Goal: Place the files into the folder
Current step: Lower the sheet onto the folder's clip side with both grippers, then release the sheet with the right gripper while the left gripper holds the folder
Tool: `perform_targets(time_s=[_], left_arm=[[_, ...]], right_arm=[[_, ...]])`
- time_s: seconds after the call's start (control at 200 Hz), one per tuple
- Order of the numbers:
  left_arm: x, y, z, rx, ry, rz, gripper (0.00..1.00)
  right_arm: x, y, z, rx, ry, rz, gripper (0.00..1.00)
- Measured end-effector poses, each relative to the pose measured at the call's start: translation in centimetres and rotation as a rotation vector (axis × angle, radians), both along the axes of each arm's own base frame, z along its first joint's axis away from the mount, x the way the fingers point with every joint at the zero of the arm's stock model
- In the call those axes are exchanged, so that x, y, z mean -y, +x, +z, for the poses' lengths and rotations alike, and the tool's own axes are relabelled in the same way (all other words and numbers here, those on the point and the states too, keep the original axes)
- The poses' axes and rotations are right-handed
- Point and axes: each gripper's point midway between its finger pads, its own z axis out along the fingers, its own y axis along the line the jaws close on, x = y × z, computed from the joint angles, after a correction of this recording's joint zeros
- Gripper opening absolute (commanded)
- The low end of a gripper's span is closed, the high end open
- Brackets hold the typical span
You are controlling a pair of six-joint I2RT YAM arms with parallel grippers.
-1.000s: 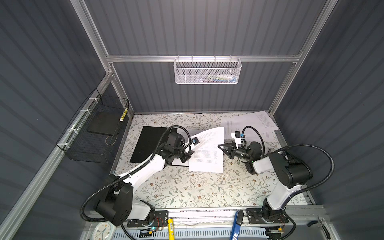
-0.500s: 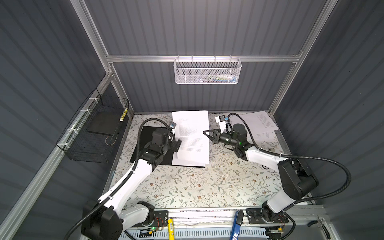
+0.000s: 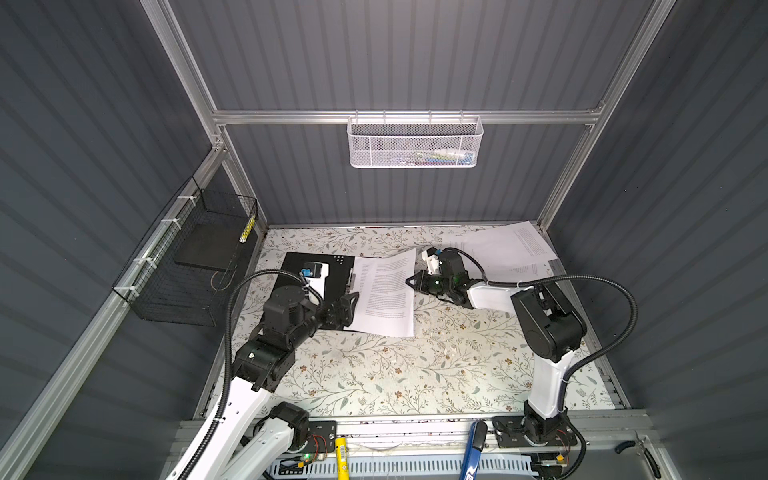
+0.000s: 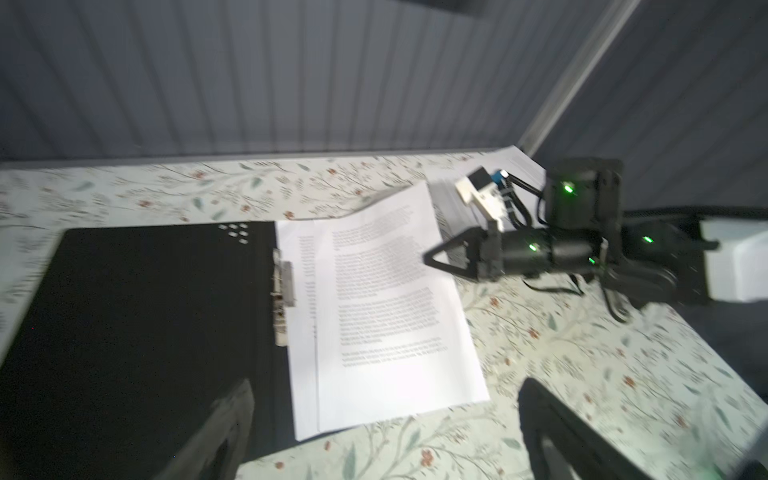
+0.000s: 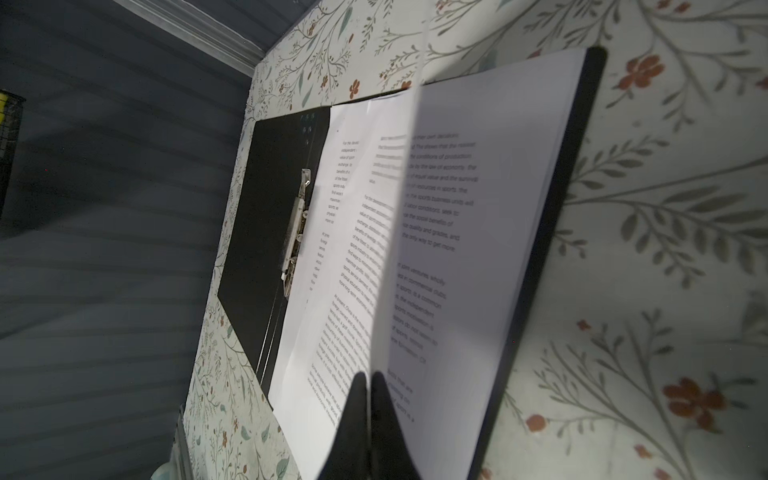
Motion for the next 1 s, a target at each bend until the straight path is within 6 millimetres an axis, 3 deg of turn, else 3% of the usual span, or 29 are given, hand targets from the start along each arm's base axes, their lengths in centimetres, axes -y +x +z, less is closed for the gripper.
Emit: perform_targets(time_s=[0.165,0.49,1.0], left_arm=[[0.8,-1.3,-3.4,-0.123,-0.001,-0.056,1.0],[-0.4,-0.5,-4.6,-0.144,0.053,0.019,1.0],[-1.6,-0.3,-3.9,-0.104,0.069,0.078,1.0]], right_arm=[[-0.3,0.8,0.4,0.009,-0.001,-0.007,0.0],[-2.0,2.0,0.0,-0.006,-0.015,0.066,0.0],[-3.1,1.7,-1.0,-0.05,-0.016,0.136,0.0]])
